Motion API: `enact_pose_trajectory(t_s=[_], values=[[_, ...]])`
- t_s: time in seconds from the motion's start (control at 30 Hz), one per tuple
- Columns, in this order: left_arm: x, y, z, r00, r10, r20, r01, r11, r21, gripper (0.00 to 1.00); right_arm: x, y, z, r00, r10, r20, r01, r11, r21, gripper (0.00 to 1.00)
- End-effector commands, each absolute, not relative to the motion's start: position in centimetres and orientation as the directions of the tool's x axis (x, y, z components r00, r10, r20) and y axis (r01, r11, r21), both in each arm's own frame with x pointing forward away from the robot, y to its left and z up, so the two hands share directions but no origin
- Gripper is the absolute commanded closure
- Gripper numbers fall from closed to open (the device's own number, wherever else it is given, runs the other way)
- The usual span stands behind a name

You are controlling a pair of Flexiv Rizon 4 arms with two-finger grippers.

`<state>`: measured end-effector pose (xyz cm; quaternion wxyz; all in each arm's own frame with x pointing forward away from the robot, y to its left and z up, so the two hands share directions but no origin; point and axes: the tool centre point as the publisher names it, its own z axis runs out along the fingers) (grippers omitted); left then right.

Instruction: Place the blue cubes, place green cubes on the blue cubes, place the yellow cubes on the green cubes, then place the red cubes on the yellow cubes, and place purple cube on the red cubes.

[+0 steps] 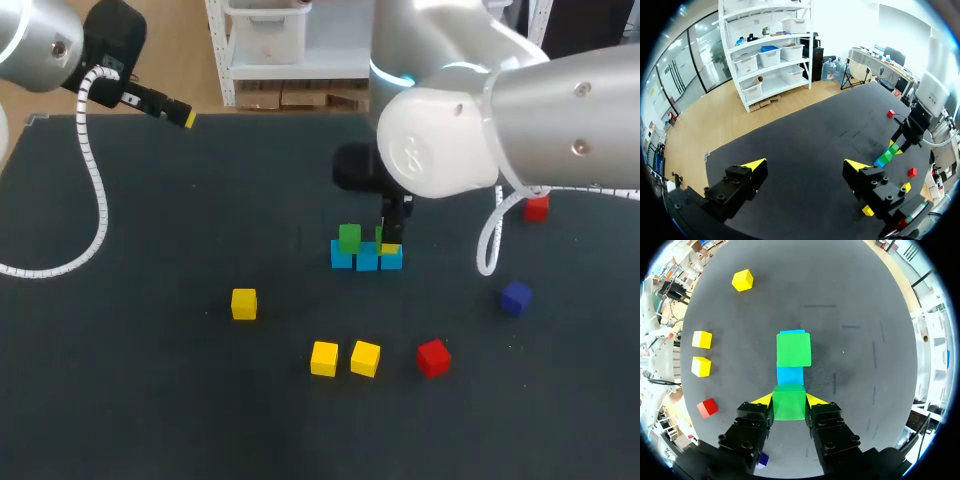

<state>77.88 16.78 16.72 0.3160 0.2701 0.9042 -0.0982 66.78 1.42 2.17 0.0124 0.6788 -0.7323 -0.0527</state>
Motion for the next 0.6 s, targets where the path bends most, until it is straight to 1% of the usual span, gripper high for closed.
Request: enact_pose_trajectory(t_s=[0.03, 0.6], values=[[77.91, 16.85, 16.67, -0.652, 0.426, -0.627, 0.553, 0.833, -0.009, 0.0, 67.06, 1.46, 2.12, -0.074, -0.995, -0.063, -0.993, 0.068, 0.093, 1.0], [77.91, 16.85, 16.67, -0.652, 0.426, -0.627, 0.553, 0.833, -0.009, 0.0, 67.65, 1.55, 1.9, -0.057, -0.995, -0.076, -0.995, 0.05, 0.091, 0.99]])
